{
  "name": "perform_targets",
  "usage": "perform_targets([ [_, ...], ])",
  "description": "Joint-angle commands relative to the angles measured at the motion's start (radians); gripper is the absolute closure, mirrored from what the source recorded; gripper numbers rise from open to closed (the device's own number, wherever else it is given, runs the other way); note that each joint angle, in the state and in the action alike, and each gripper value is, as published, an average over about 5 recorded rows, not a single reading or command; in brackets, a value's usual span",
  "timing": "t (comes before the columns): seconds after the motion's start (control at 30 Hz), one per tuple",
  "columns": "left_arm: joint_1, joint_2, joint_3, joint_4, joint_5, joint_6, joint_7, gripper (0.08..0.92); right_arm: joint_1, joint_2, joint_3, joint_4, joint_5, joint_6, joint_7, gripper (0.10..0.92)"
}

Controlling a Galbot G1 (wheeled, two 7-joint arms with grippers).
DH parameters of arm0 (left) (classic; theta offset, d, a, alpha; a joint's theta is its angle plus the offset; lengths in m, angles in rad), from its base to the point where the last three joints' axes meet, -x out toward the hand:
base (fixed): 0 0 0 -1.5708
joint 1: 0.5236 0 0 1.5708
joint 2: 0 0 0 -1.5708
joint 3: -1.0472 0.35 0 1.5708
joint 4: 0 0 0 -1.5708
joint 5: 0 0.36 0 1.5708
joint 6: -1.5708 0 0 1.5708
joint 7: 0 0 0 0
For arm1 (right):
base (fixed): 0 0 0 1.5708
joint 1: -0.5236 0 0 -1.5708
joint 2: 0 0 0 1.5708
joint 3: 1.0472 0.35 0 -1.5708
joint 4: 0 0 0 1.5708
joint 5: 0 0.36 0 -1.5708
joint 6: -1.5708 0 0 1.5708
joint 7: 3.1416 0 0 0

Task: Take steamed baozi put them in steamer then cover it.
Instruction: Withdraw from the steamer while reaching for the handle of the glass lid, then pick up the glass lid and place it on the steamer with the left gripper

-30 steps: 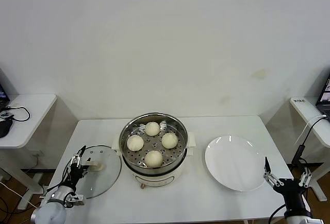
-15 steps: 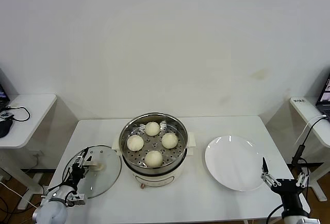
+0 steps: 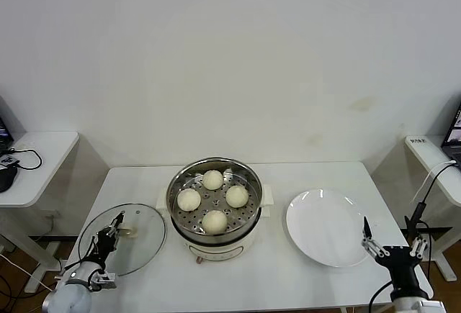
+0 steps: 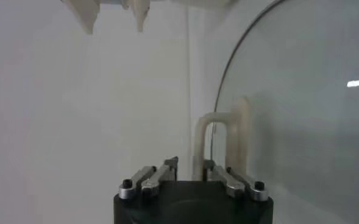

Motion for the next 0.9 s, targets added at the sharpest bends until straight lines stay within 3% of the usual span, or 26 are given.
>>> perform_targets([
  [0.03,0.117,0.012,-0.047,-0.156,-0.054,0.06,-0.003,0.849,0.015,-0.016,-0.019,-0.005,0.011,-0.003,-0.005,0.202],
  [0.23,0.241,0.015,-0.13,-0.388,-0.053,0.205,0.038,0.856,0.04,-0.037,-0.04,-0.026,0.011,-0.009,-0.012,0.203],
  [0.53,0.326,0.046,-0.253,-0.649,-0.048,0.357,0.24,0.856,0.048,-0.06,-0.058,-0.045,0.006,0.0,-0.031,0.203],
  [0.9,0.272,0.159,-0.121,-0.865,-0.122,0.495,0.424,0.856,0.066,-0.06,-0.092,-0.063,-0.03,0.009,-0.04,0.202],
])
